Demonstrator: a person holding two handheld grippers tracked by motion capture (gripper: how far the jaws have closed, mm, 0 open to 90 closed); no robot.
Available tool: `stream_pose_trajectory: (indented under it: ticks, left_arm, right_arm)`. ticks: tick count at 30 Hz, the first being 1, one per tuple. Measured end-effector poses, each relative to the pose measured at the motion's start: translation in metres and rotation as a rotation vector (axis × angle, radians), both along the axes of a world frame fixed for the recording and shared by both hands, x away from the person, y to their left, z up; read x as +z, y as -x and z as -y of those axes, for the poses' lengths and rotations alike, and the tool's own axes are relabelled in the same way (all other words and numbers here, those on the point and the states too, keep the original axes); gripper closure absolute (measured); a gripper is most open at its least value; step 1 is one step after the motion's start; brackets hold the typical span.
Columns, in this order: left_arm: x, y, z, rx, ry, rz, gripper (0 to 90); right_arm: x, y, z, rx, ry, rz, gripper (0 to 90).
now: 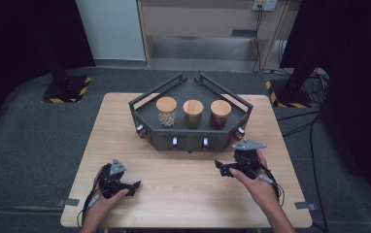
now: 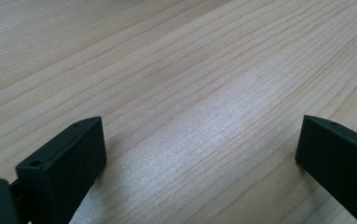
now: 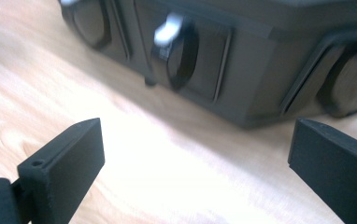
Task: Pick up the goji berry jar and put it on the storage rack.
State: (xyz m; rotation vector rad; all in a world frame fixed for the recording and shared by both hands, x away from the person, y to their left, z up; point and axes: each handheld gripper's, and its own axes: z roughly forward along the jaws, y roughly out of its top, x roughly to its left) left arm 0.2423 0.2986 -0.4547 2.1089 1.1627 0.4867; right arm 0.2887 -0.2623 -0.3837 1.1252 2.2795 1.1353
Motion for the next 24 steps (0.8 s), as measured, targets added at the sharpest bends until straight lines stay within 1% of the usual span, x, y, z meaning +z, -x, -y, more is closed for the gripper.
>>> stream_pose_trajectory:
  ticks: [2, 4, 9, 10, 13, 16, 18, 21, 23, 24]
  left_arm:
    - [0.0, 0.0, 0.0, 0.0, 0.0, 0.0, 0.4]
    - [0.0, 0.0, 0.0, 0.001, 0.0, 0.002, 0.4]
    - [0.0, 0.0, 0.001, 0.002, -0.001, 0.002, 0.4]
    - [0.0, 0.0, 0.001, 0.002, -0.001, 0.002, 0.4]
    - [0.0, 0.0, 0.001, 0.003, -0.001, 0.002, 0.4]
    - [0.0, 0.0, 0.001, 0.003, 0.0, 0.002, 0.4]
    - [0.0, 0.0, 0.001, 0.003, 0.0, 0.002, 0.4]
    - [0.0, 0.0, 0.001, 0.003, 0.0, 0.002, 0.4]
    - [0.0, 0.0, 0.001, 0.003, 0.0, 0.002, 0.4]
    - [0.0, 0.0, 0.001, 0.003, 0.0, 0.002, 0.4]
  right_arm:
    - [-0.009, 0.003, -0.001, 0.003, 0.01, -0.009, 4.1]
    - [-0.02, 0.006, 0.001, 0.004, 0.006, -0.023, 4.0]
    - [-0.039, 0.013, 0.001, 0.011, 0.031, -0.05, 4.2]
    - [-0.042, 0.014, 0.001, 0.016, 0.038, -0.053, 4.2]
    - [-0.05, 0.017, 0.001, 0.021, 0.033, -0.065, 4.2]
    - [-0.057, 0.019, -0.001, 0.027, 0.047, -0.067, 4.2]
    - [-0.062, 0.019, -0.002, 0.029, 0.04, -0.078, 4.1]
    - [-0.068, 0.019, -0.005, 0.042, 0.058, -0.091, 3.9]
    - [-0.073, 0.023, -0.008, 0.054, 0.079, -0.065, 2.1]
    - [-0.073, 0.023, -0.008, 0.054, 0.079, -0.065, 2.1]
